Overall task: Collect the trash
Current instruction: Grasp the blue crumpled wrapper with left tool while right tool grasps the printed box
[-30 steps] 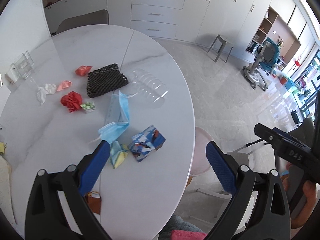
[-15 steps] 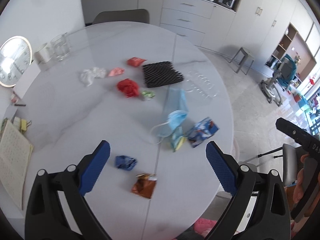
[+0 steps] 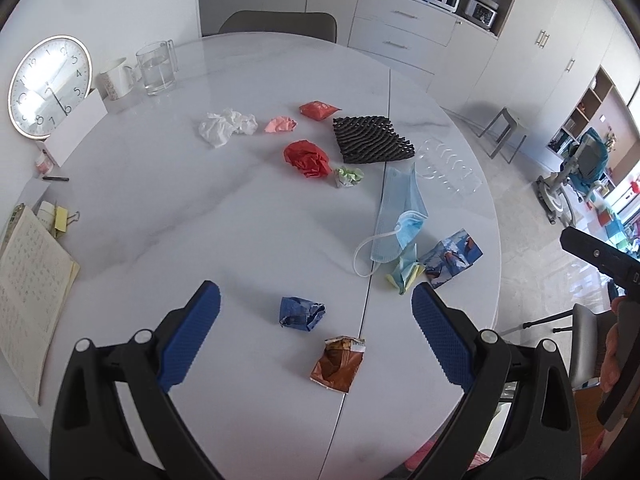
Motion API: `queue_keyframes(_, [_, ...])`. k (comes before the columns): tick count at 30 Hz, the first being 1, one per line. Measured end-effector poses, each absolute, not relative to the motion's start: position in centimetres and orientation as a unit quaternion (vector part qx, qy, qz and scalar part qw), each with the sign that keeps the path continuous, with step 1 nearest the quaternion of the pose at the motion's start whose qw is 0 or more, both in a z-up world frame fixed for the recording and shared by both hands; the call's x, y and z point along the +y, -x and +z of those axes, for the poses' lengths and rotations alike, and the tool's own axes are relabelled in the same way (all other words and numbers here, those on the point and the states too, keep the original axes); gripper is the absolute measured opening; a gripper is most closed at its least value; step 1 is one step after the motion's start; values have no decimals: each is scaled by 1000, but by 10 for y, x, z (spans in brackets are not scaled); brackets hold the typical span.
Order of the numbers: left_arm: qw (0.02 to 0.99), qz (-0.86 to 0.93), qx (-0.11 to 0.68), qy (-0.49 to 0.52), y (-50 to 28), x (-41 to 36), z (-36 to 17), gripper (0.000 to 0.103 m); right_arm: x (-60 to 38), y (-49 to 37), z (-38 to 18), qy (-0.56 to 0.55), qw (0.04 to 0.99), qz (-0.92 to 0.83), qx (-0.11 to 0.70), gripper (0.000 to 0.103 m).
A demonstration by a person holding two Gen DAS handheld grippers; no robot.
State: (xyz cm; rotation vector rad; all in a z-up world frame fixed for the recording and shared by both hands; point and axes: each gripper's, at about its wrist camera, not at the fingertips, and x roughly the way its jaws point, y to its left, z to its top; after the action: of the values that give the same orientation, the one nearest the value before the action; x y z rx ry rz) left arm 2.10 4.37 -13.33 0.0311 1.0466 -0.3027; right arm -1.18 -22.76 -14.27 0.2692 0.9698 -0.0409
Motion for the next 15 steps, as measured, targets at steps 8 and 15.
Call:
queue_keyframes(8, [829, -164, 533, -43, -26, 36, -195, 92, -218, 5, -201, -125, 858, -2, 498, 101])
queue_keyframes(15, [803, -148, 577, -31, -44, 43, -251, 85, -210, -3, -243, -118, 841, -4, 528, 101])
